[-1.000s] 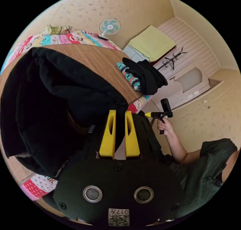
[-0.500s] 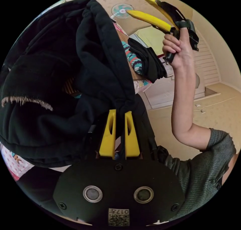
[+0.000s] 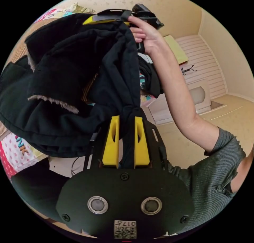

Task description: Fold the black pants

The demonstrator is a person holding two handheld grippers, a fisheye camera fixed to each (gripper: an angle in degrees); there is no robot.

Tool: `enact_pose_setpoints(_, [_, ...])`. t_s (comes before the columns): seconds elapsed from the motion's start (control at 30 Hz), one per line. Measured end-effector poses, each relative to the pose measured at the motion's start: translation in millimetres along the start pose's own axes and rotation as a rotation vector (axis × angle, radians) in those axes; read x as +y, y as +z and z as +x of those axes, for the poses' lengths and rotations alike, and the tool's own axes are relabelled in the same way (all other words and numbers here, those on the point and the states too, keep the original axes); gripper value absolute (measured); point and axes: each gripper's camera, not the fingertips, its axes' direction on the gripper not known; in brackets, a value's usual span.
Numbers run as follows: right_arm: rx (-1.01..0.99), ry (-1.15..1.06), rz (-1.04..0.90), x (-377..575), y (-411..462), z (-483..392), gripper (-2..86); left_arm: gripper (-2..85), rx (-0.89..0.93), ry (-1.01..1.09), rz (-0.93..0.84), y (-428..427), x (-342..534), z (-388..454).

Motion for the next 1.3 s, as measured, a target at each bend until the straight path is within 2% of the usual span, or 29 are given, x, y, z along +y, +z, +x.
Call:
enact_pose_setpoints(0.07, [-0.286,0.017,0.146,43.7,-54.4,40.4,6.4,10.1,0.032,-0.033,0.109,-31.5,2.2,-9.7])
enact_pose_setpoints(0.1, [-0.366,0.022,0.188,56.3,-67.2,52.0,6.4,11.4,0.053,-0.051,0.161,-48.1,0.6,-15.8])
enact_pose_setpoints(0.17, [-0.676,0.004,0.369,110.8,-112.0,98.7,6.1,13.0,0.081,-0.071,0.202,-66.1,-6.2,-24.1])
enact_pose_setpoints(0.2, [-0.739,0.002,0.431,126.4,-122.0,110.8,6.1,13.8,0.093,-0.077,0.218,-74.0,-12.1,-27.9])
enact_pose_setpoints(0.23, [-0.846,0.029,0.577,161.7,-138.9,137.4,5.9,14.0,0.099,-0.076,0.225,-76.9,-15.1,-29.1])
enact_pose_setpoints(0.27, [-0.901,0.081,0.722,198.2,-150.4,161.7,5.7,14.4,0.102,-0.068,0.239,-80.4,-21.1,-30.5])
enact_pose_setpoints(0.3, [-0.902,0.105,0.786,215.6,-155.1,171.9,5.6,14.6,0.094,-0.066,0.243,-80.3,-27.7,-32.0])
enact_pose_setpoints(0.33, [-0.861,0.142,0.871,245.6,-162.1,187.5,5.4,14.8,0.089,-0.070,0.239,-78.6,-31.4,-33.1])
enact_pose_setpoints(0.4, [-0.736,0.226,0.901,278.5,-166.5,205.0,4.9,16.0,0.086,-0.090,0.194,-63.7,-48.9,-39.6])
enact_pose_setpoints(0.47, [-0.488,0.361,0.850,305.0,-166.9,216.4,4.1,16.7,0.088,-0.108,0.161,-49.2,-62.1,-46.2])
enact_pose_setpoints(0.53, [-0.342,0.393,0.786,312.9,-163.1,216.7,3.5,17.2,0.073,-0.136,0.141,-34.7,-77.1,-55.9])
enact_pose_setpoints(0.67, [-0.341,0.387,0.791,333.1,-155.3,224.8,2.5,20.1,0.168,-0.251,0.098,3.9,-131.7,-92.1])
enact_pose_setpoints(0.77, [-0.401,0.360,0.797,338.5,-145.6,225.8,2.5,20.1,0.106,-0.314,0.005,47.3,-178.2,-110.6])
enact_pose_setpoints(0.87, [-0.454,0.313,0.804,339.8,-140.4,219.9,2.4,15.3,0.047,-0.387,-0.135,99.8,-209.1,-128.1])
enact_pose_setpoints(0.97, [-0.474,0.262,0.826,335.0,-157.2,220.6,2.0,6.8,0.111,-0.410,-0.109,109.8,-221.9,-138.3])
enact_pose_setpoints(1.0, [-0.482,0.258,0.825,332.3,-165.6,223.7,1.9,6.4,0.198,-0.359,-0.102,97.3,-232.9,-133.3])
enact_pose_setpoints(1.03, [-0.495,0.250,0.852,328.4,-189.9,229.7,1.7,6.2,0.212,-0.305,-0.122,88.0,-242.5,-126.6])
enact_pose_setpoints(1.07, [-0.483,0.222,0.890,321.9,-221.4,230.1,1.6,6.1,0.150,-0.161,-0.142,57.2,-266.3,-103.9])
enact_pose_setpoints(1.1, [-0.465,0.208,0.905,315.9,-238.4,228.0,1.5,6.1,0.043,-0.028,-0.108,13.0,-291.0,-77.6])
enact_pose_setpoints(1.17, [-0.237,0.175,0.916,260.7,-303.1,197.3,2.2,6.0,-0.012,0.039,0.040,-69.3,-330.9,-52.9])
enact_pose_setpoints(1.23, [-0.049,0.160,0.853,191.4,-340.4,169.8,3.6,5.2,0.009,-0.005,0.302,-173.0,-368.2,-48.1])
enact_pose_setpoints(1.27, [-0.027,0.160,0.820,151.0,-357.0,159.4,5.2,4.1,-0.010,-0.016,0.542,-244.6,-374.6,-48.1])
enact_pose_setpoints(1.3, [-0.020,0.153,0.816,135.2,-362.4,153.4,6.9,4.8,-0.049,-0.075,0.699,-297.9,-369.6,-49.7])
